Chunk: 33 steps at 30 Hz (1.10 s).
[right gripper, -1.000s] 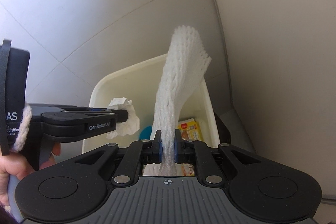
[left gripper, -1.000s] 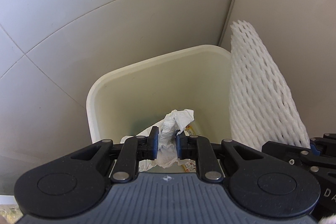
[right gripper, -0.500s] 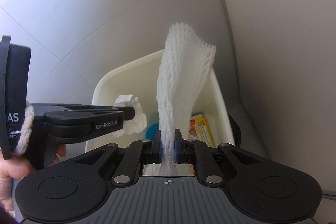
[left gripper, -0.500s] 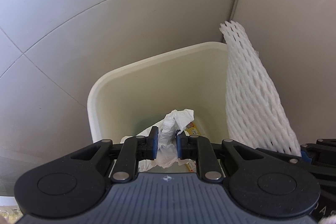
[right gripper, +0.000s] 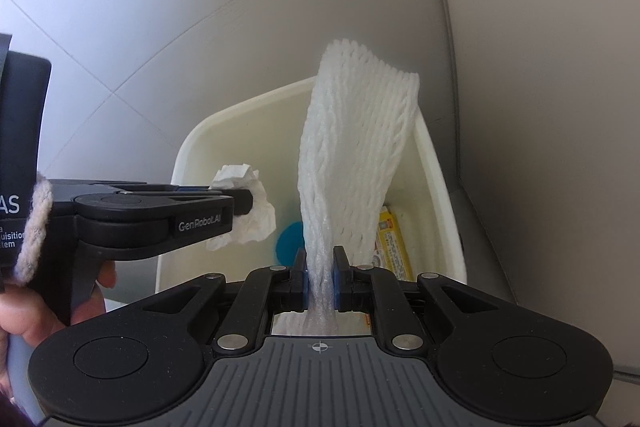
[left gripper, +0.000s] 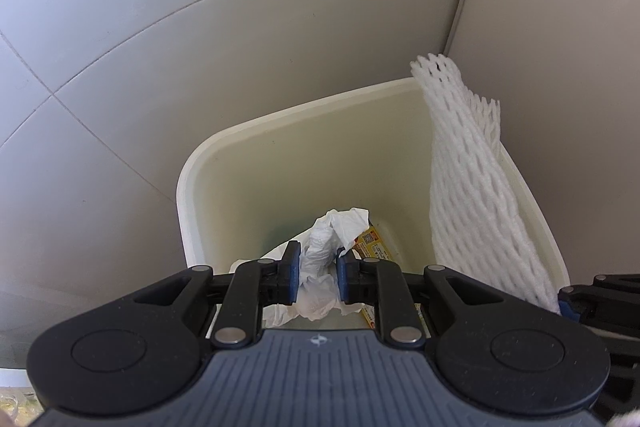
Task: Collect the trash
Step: 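Carry the tissue and foam net down over the trash bin, then open both grippers to drop the tissue and foam net into the bin, then raise both tools back up toward the cabbage leaves on the counter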
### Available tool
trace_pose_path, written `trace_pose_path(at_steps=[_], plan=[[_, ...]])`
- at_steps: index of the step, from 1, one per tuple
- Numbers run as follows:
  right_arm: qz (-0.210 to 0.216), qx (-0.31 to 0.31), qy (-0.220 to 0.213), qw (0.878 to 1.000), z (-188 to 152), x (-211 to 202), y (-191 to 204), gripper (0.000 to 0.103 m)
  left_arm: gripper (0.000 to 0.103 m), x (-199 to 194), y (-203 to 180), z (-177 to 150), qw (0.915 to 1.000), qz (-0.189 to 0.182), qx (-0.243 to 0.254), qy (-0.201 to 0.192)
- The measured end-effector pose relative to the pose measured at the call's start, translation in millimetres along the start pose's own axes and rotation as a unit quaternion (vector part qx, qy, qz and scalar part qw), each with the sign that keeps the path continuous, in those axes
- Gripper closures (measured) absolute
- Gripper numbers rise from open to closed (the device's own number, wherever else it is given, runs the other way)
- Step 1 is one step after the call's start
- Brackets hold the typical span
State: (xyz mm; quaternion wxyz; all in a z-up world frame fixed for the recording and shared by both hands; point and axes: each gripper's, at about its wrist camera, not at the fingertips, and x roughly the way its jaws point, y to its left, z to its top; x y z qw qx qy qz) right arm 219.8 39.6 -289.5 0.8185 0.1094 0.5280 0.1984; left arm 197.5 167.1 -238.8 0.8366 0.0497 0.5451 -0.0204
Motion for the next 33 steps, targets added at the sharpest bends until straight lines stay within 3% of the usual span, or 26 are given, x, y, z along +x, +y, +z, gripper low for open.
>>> trace_pose_path(at_steps=[14, 17, 19, 21, 22, 33], plan=[[-0.010, 0.003, 0.022, 1.000, 12, 11, -3, 0.090, 0.086, -5, 2, 0, 1.0000, 0.002, -0.003, -0.001], [-0.016, 0.009, 0.018, 1.000, 14, 5, 0, 0.084, 0.076, -10, 1, -1, 1.0000, -0.005, 0.001, -0.009], [-0.017, 0.019, 0.015, 1.000, 14, 1, 2, 0.070, 0.059, -14, -1, -3, 0.9998, -0.006, 0.004, -0.016], [-0.017, 0.027, 0.005, 0.999, 15, -6, 2, 0.040, 0.047, -17, -2, -5, 0.9996, -0.014, 0.003, -0.024], [-0.017, 0.028, -0.001, 0.999, 12, -6, 1, 0.036, 0.043, -20, -2, -6, 0.9995, -0.018, 0.002, -0.028], [-0.013, 0.006, -0.046, 0.999, 7, -77, 17, 0.027, 0.020, -74, 0, -4, 0.9965, -0.039, -0.002, -0.073]])
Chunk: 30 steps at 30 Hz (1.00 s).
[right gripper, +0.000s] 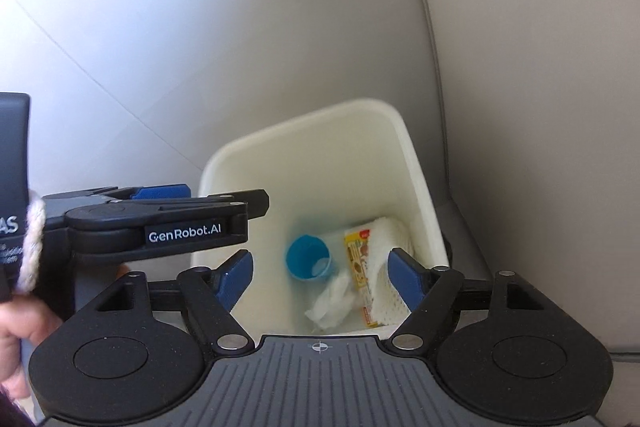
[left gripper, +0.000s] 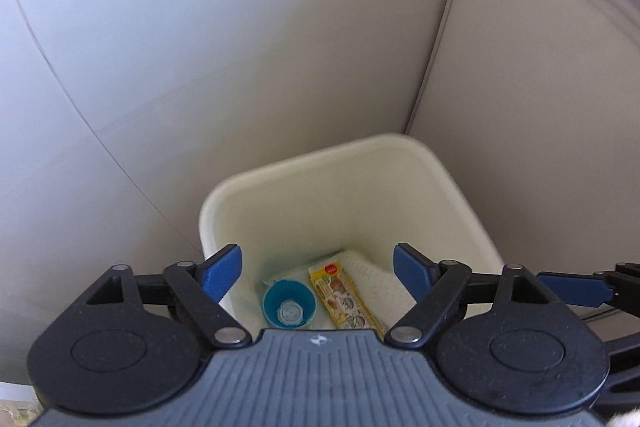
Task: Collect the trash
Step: 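Raise both tools back up toward the cabbage leaves on the counter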
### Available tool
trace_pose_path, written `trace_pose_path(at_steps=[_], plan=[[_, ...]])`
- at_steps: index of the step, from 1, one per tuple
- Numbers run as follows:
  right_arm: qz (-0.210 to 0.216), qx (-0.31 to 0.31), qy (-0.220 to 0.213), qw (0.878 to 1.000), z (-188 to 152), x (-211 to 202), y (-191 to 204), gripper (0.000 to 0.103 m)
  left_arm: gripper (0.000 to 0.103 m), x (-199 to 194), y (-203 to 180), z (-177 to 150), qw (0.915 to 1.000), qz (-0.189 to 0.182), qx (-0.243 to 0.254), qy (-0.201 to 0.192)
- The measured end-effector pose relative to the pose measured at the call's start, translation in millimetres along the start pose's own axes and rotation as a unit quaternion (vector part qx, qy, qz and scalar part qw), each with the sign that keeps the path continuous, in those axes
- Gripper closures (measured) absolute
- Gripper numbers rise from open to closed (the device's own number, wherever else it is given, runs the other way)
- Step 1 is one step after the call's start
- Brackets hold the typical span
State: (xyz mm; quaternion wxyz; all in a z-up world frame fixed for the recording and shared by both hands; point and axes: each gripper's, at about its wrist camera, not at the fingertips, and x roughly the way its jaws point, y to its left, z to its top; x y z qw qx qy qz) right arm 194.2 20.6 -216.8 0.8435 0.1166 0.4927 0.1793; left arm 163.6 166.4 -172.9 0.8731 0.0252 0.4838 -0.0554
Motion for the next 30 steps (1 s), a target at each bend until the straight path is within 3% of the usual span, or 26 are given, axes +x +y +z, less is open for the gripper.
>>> trace_pose_path(at_steps=[10, 17, 23, 30], plan=[[0.013, -0.039, -0.093, 0.995, 21, -120, 28, 0.017, 0.002, -96, -13, 40, 0.9953, -0.021, 0.019, -0.093], [-0.001, -0.060, -0.137, 0.989, 37, -197, 30, 0.012, 0.001, -148, -35, 76, 0.9867, -0.060, 0.030, -0.148], [-0.027, -0.052, -0.167, 0.984, 50, -253, 8, 0.008, 0.001, -159, -58, 106, 0.9798, -0.085, 0.041, -0.176], [-0.095, -0.002, -0.202, 0.975, 74, -300, -56, 0.007, 0.001, -157, -105, 138, 0.9710, -0.101, 0.092, -0.196]])
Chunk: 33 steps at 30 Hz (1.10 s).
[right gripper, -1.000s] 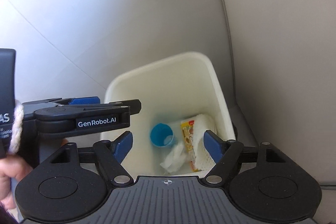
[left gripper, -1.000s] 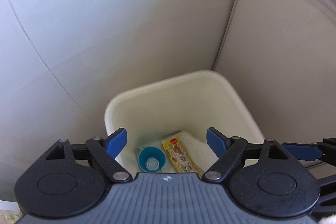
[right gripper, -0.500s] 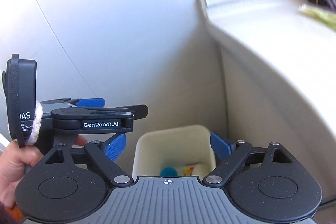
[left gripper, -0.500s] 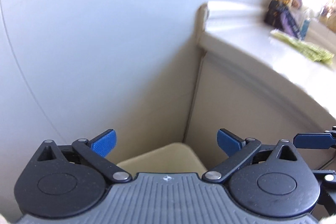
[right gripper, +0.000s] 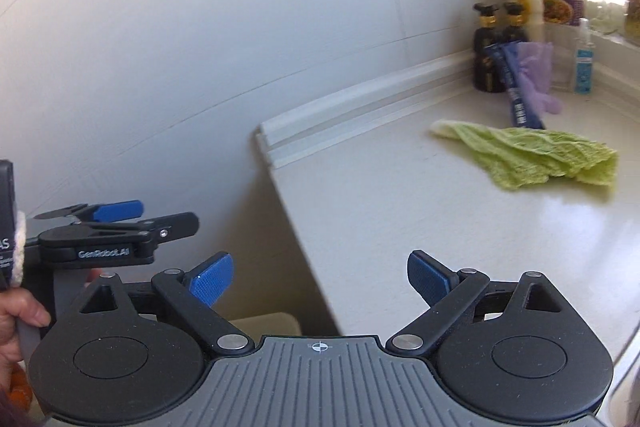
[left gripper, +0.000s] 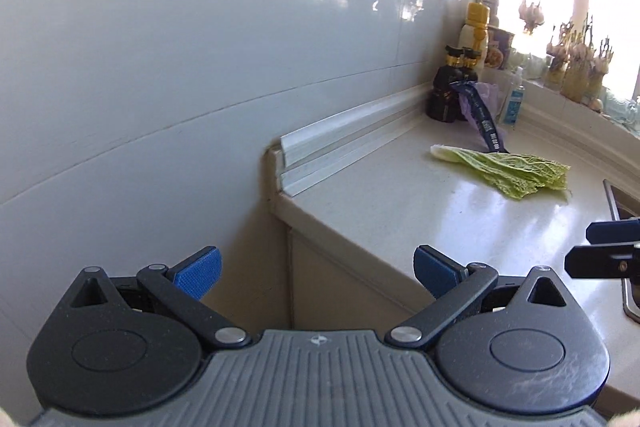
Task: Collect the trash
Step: 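Raise both tools back up toward the cabbage leaves on the counter, then grasp the cabbage leaves with the left gripper while the right gripper grasps the green packet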
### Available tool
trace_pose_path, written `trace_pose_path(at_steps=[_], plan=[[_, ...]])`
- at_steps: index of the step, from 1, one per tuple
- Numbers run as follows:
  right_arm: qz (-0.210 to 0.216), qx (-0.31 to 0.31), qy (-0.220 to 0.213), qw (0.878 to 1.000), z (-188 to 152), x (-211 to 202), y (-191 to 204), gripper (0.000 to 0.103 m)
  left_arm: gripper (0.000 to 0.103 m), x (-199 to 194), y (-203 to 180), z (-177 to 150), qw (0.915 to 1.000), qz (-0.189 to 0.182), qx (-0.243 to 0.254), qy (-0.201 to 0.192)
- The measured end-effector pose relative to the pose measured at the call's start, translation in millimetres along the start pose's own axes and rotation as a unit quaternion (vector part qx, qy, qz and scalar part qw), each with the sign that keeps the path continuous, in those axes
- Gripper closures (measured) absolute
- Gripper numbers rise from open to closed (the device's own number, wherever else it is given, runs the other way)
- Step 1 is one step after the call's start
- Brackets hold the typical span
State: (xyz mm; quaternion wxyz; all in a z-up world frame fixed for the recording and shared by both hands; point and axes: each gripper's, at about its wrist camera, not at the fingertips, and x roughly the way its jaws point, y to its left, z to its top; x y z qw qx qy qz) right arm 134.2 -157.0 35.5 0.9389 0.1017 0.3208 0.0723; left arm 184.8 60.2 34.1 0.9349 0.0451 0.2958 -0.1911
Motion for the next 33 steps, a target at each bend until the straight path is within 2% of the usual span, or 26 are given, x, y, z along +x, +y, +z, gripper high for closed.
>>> trace_pose_path(at_steps=[7, 12, 19, 22, 25, 31, 33], plan=[[-0.075, 0.024, -0.012, 0.997, 28, -1, -78, 0.007, 0.001, 34, -49, 35, 0.9988, -0.036, 0.032, -0.006], [-0.105, 0.040, -0.023, 0.993, 45, 9, -132, 0.007, 0.001, 66, -88, 57, 0.9966, -0.059, 0.057, -0.008], [-0.144, 0.059, -0.020, 0.988, 58, 30, -199, 0.007, 0.001, 109, -142, 75, 0.9873, -0.113, 0.111, -0.013], [-0.151, 0.067, -0.018, 0.986, 62, 43, -221, 0.007, 0.001, 128, -163, 76, 0.9784, -0.142, 0.149, -0.017], [-0.147, 0.084, -0.018, 0.985, 67, 56, -239, 0.007, 0.001, 145, -180, 72, 0.9648, -0.174, 0.196, -0.021], [-0.113, 0.134, -0.032, 0.984, 83, 80, -269, 0.010, 0.001, 174, -205, 65, 0.9391, -0.207, 0.274, -0.005], [-0.102, 0.153, -0.034, 0.982, 84, 88, -279, 0.018, 0.001, 182, -209, 64, 0.9343, -0.209, 0.289, 0.004]])
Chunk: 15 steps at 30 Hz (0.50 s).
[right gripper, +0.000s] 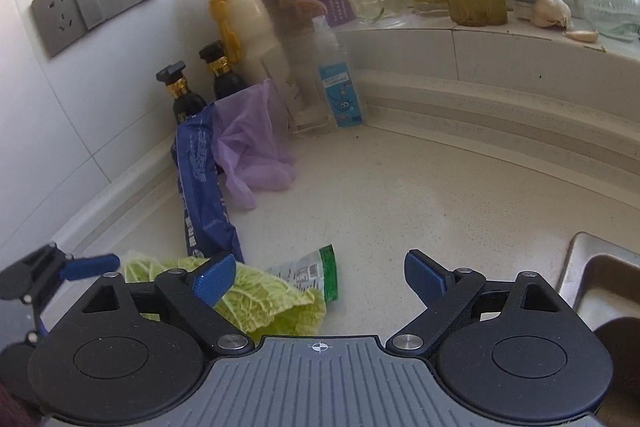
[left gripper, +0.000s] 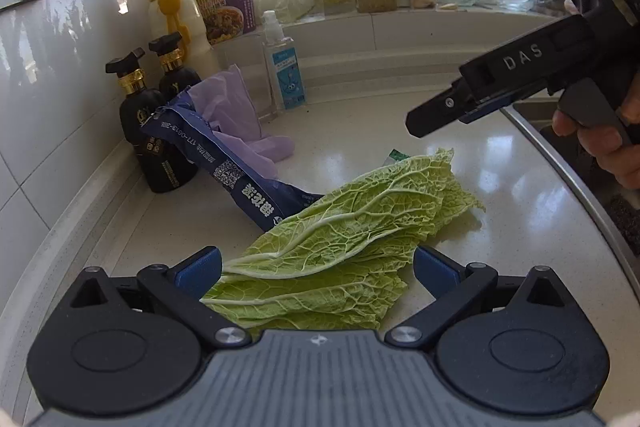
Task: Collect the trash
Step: 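Grasp the cabbage leaves with the left gripper while the right gripper grasps the green packet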
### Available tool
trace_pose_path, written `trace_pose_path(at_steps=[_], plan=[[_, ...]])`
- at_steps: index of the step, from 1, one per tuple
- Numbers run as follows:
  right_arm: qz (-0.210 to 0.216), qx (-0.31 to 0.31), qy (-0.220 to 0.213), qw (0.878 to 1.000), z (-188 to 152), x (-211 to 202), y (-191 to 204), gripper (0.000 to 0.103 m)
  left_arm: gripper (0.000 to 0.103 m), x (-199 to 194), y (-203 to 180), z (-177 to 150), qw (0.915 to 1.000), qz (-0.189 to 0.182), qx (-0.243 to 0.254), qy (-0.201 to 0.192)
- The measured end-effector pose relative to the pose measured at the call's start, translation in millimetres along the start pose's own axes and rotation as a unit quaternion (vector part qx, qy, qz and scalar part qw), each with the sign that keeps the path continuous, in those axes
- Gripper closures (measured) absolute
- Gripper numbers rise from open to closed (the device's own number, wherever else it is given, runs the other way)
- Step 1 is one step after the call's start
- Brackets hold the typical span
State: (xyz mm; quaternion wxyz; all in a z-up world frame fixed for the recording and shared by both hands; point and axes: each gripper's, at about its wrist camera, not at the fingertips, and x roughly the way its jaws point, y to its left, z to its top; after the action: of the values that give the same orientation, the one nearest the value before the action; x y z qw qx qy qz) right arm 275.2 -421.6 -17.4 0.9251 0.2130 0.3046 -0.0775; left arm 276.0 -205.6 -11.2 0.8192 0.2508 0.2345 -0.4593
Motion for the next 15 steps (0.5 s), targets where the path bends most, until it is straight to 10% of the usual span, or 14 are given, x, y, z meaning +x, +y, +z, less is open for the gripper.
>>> trace_pose_path(at_steps=[9, 15], plan=[[0.007, 0.037, 0.022, 0.999, -4, 41, -11, 0.082, 0.009, 18, 0, -4, 0.9992, -0.023, -0.015, 0.029], [0.023, 0.038, 0.026, 0.999, -12, 46, -3, 0.100, 0.044, 12, -2, -5, 0.9995, -0.016, -0.016, 0.024]])
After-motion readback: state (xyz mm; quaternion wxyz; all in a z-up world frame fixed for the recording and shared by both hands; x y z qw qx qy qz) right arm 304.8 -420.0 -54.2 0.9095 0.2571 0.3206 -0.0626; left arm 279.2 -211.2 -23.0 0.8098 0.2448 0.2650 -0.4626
